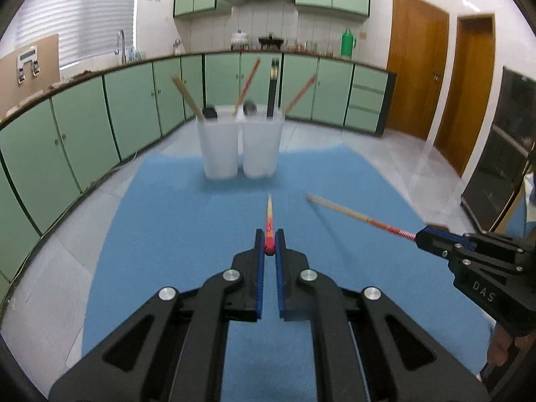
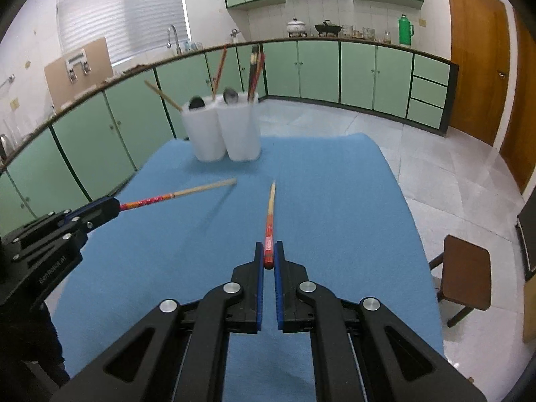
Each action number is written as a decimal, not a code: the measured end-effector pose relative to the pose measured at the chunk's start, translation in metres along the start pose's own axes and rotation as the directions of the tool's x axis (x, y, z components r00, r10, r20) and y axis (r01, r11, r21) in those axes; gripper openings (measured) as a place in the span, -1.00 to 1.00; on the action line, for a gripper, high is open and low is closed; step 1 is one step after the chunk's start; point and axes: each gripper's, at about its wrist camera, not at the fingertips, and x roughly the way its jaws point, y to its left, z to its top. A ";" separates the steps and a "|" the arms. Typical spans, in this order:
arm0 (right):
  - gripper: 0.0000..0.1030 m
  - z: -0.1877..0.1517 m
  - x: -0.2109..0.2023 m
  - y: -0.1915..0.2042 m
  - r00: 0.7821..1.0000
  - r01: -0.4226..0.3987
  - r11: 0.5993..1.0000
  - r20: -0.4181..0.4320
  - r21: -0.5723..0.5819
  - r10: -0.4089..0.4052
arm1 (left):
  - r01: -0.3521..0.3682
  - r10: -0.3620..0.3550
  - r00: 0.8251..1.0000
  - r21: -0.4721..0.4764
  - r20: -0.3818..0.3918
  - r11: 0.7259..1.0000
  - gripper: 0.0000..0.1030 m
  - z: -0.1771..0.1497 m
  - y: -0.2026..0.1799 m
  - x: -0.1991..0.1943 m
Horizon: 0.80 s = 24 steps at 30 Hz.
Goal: Organize utensils
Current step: 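Carry both chopsticks over the white holder and open both tools to drop them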
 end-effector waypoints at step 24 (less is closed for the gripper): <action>-0.89 0.144 -0.034 0.008 0.976 -0.187 0.979 0.100 -0.084 0.195 | 0.111 -0.122 0.969 0.064 0.216 0.992 -0.90 0.100 -0.003 -0.042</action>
